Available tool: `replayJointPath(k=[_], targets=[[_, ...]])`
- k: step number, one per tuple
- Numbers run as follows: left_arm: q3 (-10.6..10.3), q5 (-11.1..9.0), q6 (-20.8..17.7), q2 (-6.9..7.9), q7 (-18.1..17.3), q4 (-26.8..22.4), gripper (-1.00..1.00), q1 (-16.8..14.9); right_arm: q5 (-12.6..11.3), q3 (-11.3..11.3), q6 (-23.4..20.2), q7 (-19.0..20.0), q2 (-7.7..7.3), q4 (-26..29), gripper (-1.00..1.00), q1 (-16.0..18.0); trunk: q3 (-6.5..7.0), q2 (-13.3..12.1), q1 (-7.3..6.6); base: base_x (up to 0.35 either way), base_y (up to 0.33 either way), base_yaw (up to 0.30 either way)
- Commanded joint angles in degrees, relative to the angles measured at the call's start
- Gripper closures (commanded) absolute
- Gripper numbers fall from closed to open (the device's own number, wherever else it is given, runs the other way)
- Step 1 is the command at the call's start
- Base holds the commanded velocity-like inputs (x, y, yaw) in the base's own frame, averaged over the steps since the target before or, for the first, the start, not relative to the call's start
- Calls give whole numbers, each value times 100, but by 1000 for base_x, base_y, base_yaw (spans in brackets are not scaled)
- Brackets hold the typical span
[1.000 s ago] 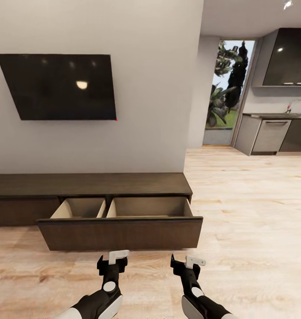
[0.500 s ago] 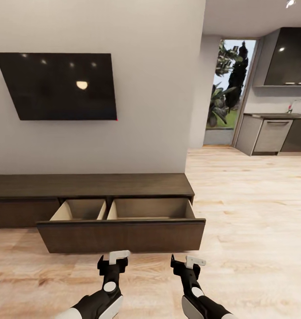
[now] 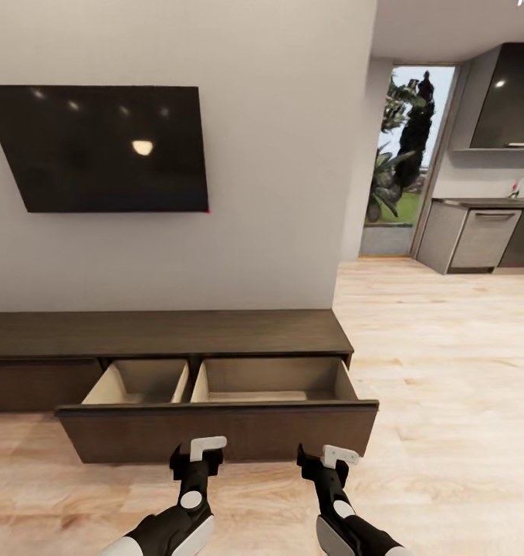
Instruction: Place each of the two pumpkins and all three candles from the living room inside a cabinet in the living room (use any cabinet), then make sure every cabinet is closed, and position the cauldron so it is next to a table in the living room.
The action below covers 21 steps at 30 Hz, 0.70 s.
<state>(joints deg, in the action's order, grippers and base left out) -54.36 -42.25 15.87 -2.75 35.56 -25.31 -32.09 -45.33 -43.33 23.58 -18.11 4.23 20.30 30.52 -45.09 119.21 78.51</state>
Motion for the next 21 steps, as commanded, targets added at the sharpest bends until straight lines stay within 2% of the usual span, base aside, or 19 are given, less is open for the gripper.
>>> replayJointPath(k=[1, 10, 17, 21], targets=[[-49, -55, 31, 3, 30, -1, -100, -8, -41, -49, 24, -35, -4, 0, -100, 7, -6, 2, 2, 260, 24, 0], [-54, -55, 31, 3, 42, -1, -100, -8, -41, -46, 24, -35, -4, 0, -100, 7, -6, 2, 2, 242, -127, 0], [-53, -55, 31, -2, 52, -1, -100, -8, -38, -45, 24, -35, -2, 0, -100, 7, -6, 2, 2, 203, -19, 0], [-49, -55, 31, 2, 67, -1, -100, -8, -41, -50, 24, -35, -4, 0, -100, 7, -6, 2, 2, 66, -1, 0]])
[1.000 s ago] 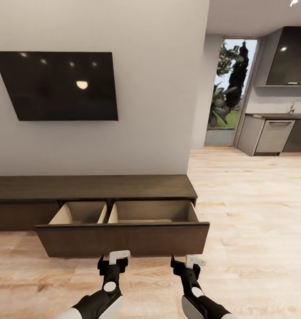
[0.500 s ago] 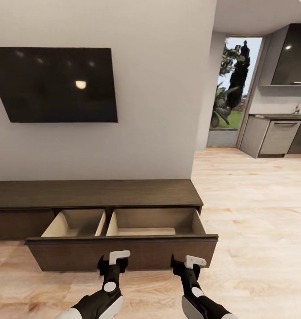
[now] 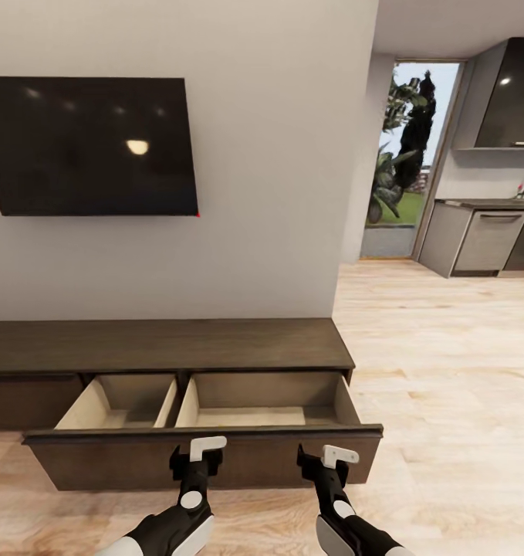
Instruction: Place each of the two pumpkins and all three candles from the living room inside a cabinet in the living room (use any cabinet), then make sure every cabinet is closed, and position the cauldron so it is next to a table in the living room.
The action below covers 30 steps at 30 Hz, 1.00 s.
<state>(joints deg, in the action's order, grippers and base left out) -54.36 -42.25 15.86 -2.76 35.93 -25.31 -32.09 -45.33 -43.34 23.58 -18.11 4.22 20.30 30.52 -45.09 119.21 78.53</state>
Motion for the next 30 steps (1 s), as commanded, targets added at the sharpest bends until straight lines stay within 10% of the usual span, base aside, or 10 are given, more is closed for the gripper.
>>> replayJointPath(k=[1, 30], targets=[[-48, -55, 31, 1, 32, -1, -100, -8, -39, -47, 24, -35, -1, 0, -100, 7, -6, 3, 0, 21, 0, 0], [-39, -55, 31, 3, 6, -1, -100, -8, -43, -44, 15, -35, -9, 0, -100, 7, -365, 805, 439, 1, 0, 0]])
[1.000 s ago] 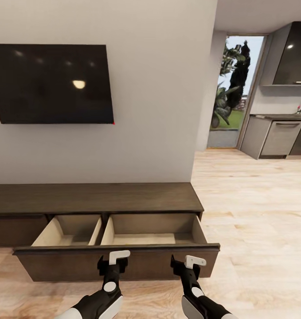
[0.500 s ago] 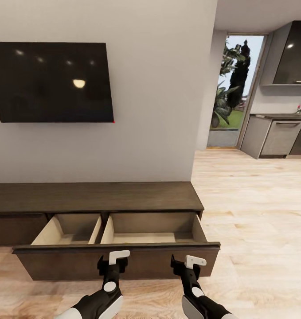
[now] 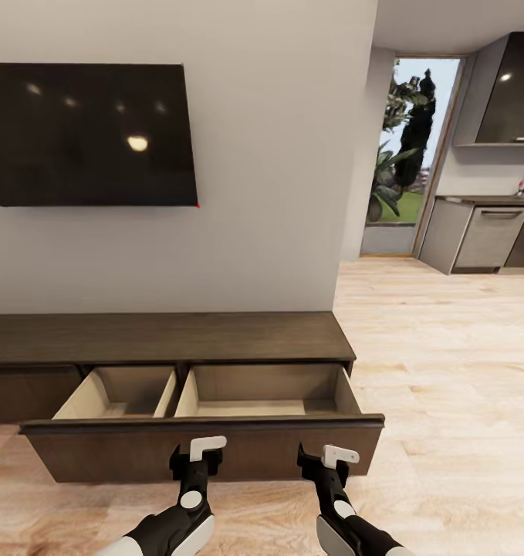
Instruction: Place each of the two pumpkins and all three candles from the living room inside a cabinet in the living room (use any cabinet), then make sure every cabinet is closed, and position the cauldron so it is next to a table in the living room.
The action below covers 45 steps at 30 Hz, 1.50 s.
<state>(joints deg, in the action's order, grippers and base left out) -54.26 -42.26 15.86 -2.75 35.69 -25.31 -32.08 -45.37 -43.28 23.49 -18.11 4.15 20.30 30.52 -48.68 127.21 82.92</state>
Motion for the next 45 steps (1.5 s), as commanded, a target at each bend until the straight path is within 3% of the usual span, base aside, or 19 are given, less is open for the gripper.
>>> replayJointPath(k=[1, 34, 45], targets=[[-49, -54, 32, 2, 27, -1, -100, -8, -39, -51, 24, -35, -2, 0, -100, 7, -24, 44, 22, 0, 0, 0], [-54, -54, 26, 0, 0, -1, -100, -8, -34, -53, 15, -28, -2, -1, -100, 6, -616, 1368, 746, 0, 0, 0], [-53, -54, 28, 0, 16, -1, -100, -8, -34, -50, 15, -31, -2, 0, -100, 7, -652, 1448, 790, 0, 0, 0]])
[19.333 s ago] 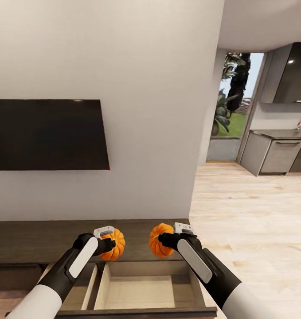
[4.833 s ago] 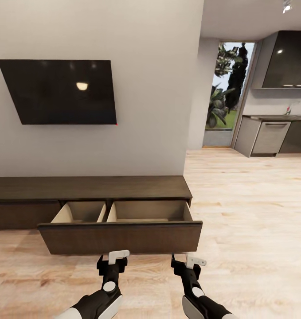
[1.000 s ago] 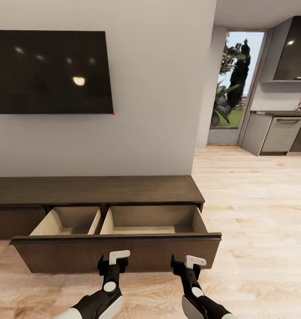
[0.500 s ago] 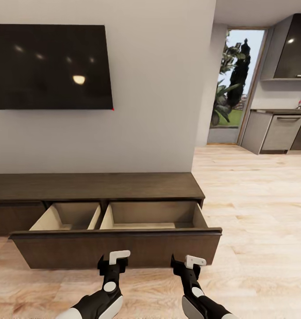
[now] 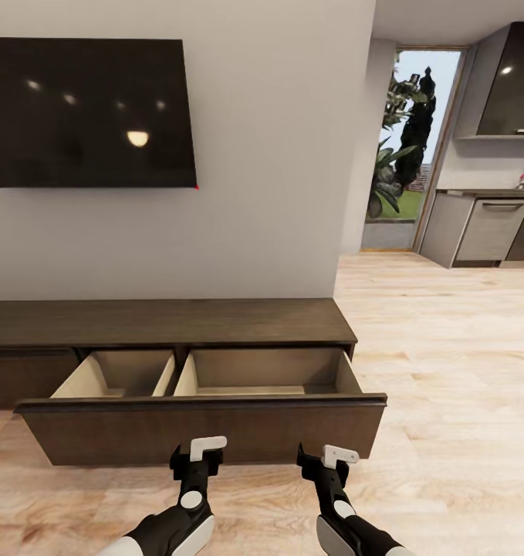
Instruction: Place each of the two pumpkins and all three candles from the living room inside a cabinet in the living room (use any cabinet), then make sure every cabinet is closed, and position the cauldron so it is next to a table in the living room.
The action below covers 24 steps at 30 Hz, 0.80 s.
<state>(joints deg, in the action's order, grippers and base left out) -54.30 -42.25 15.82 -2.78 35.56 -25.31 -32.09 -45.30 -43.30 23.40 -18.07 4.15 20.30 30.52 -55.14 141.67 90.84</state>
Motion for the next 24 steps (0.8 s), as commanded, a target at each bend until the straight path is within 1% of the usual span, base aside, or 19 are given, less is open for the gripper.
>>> replayJointPath(k=[1, 8, 24], targets=[[-52, -57, 29, 1, 23, -1, -100, -8, -41, -48, 24, -36, -2, 0, -100, 6, -6, 3, -1, 27, 0, 0], [-55, -55, 19, -3, 21, -1, -100, -8, -39, -52, 24, -31, -2, 0, -100, 6, -6, 3, -1, 102, 18, 0], [-55, -58, 7, -4, 22, -1, -100, -8, -34, -54, 24, -30, -2, 0, -100, 6, -6, 3, -1, 198, 0, 0]])
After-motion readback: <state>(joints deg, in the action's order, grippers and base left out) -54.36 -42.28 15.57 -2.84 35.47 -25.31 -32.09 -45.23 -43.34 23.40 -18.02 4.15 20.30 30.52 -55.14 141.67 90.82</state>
